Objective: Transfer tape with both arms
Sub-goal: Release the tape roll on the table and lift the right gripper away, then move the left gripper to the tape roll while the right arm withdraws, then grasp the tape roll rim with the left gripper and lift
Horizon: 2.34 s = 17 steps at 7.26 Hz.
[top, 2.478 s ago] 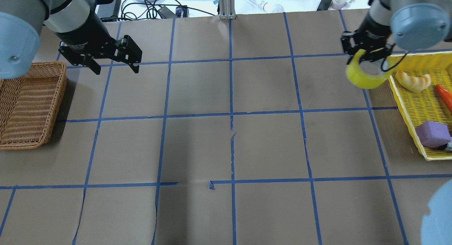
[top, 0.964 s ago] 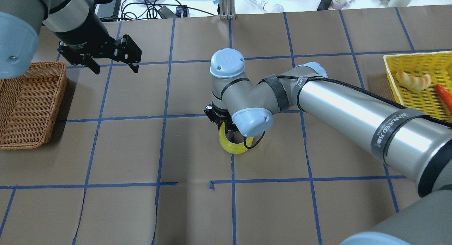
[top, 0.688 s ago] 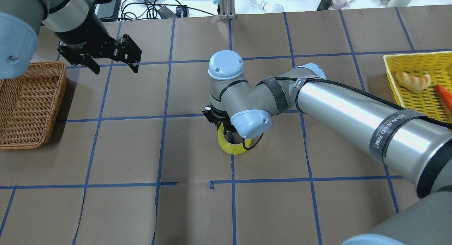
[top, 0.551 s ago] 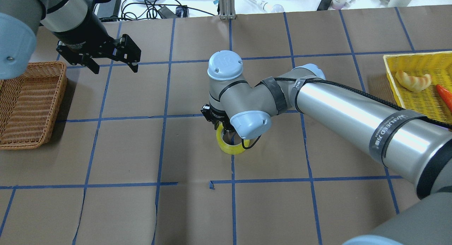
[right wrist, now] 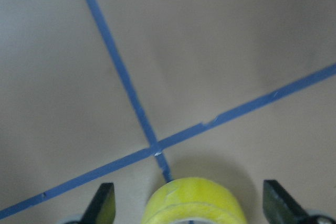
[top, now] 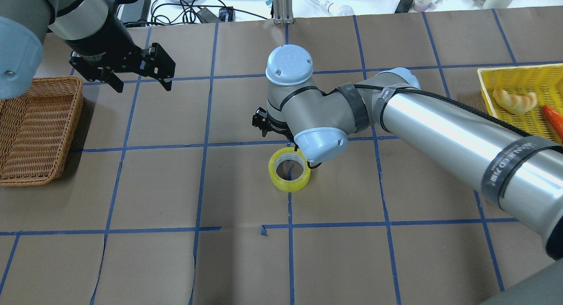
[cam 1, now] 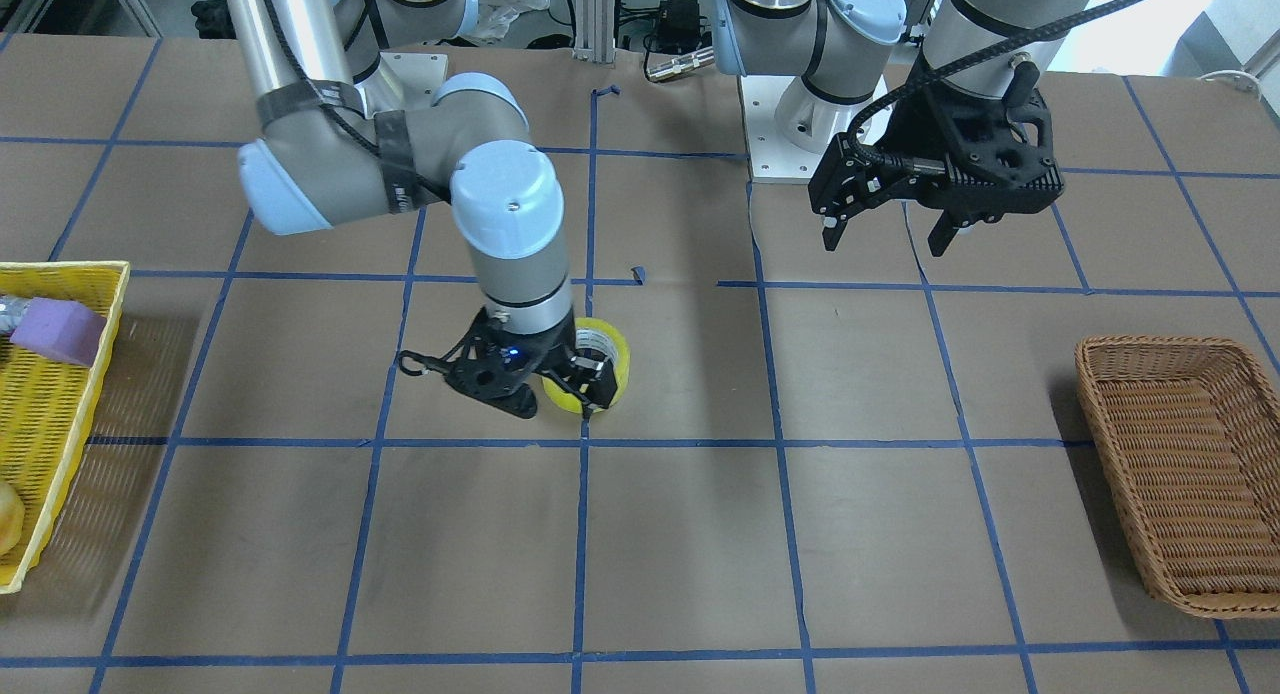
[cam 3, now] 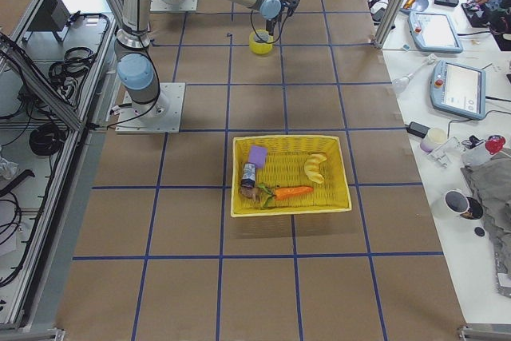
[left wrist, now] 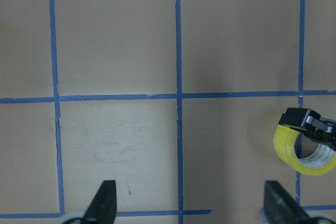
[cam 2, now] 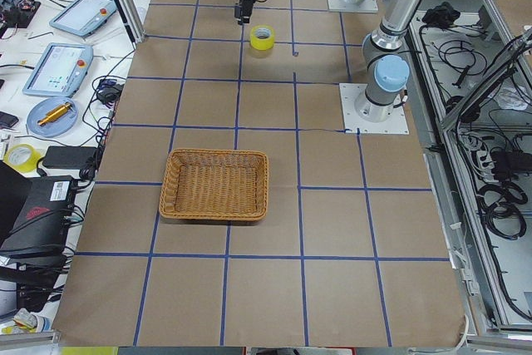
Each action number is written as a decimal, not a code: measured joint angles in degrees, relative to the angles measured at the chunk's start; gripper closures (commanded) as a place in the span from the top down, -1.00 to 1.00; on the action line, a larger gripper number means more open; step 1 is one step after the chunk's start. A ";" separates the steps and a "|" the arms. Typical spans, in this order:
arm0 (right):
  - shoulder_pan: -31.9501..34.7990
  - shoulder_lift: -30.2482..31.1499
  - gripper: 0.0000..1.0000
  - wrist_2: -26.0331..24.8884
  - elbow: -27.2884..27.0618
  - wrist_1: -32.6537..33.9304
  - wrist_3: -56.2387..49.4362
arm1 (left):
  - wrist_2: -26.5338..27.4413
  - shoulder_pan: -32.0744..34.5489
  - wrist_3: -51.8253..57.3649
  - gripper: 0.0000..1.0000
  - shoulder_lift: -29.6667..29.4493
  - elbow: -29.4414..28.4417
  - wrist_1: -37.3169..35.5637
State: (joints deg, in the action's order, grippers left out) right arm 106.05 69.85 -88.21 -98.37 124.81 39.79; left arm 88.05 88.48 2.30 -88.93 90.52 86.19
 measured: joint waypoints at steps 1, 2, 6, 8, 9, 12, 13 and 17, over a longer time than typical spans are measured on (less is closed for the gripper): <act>-5.19 2.71 1.00 -0.47 0.03 -2.19 -7.26 | -1.52 0.04 -0.27 1.00 -0.22 0.08 0.10; -10.40 5.40 1.00 -0.71 0.07 -4.68 -15.22 | -2.42 0.49 -0.86 1.00 -0.81 0.60 0.08; -19.47 16.22 1.00 -2.97 3.55 -21.54 -32.77 | -2.82 9.68 -7.93 1.00 -5.16 12.04 -14.86; -19.36 18.23 1.00 -2.84 7.53 -33.38 -33.47 | -2.94 13.89 -12.99 1.00 -10.25 17.39 -26.45; -19.03 18.73 1.00 -2.71 8.07 -36.77 -33.65 | -3.25 15.66 -16.95 1.00 -13.20 18.16 -30.74; -17.52 18.97 1.00 -2.30 8.03 -38.86 -36.35 | -4.91 19.44 -21.88 0.70 -20.48 18.41 -36.15; -17.37 18.94 1.00 -2.29 8.00 -38.93 -38.44 | -5.63 20.03 -22.23 0.17 -21.87 18.11 -37.71; -17.29 19.01 1.00 -2.19 7.98 -39.18 -41.75 | -5.79 20.59 -22.80 -0.76 -24.72 17.83 -40.40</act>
State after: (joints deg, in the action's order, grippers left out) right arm 88.77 88.86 -90.40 -90.39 85.63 -1.96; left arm 82.25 109.07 -20.50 -113.65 108.34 45.79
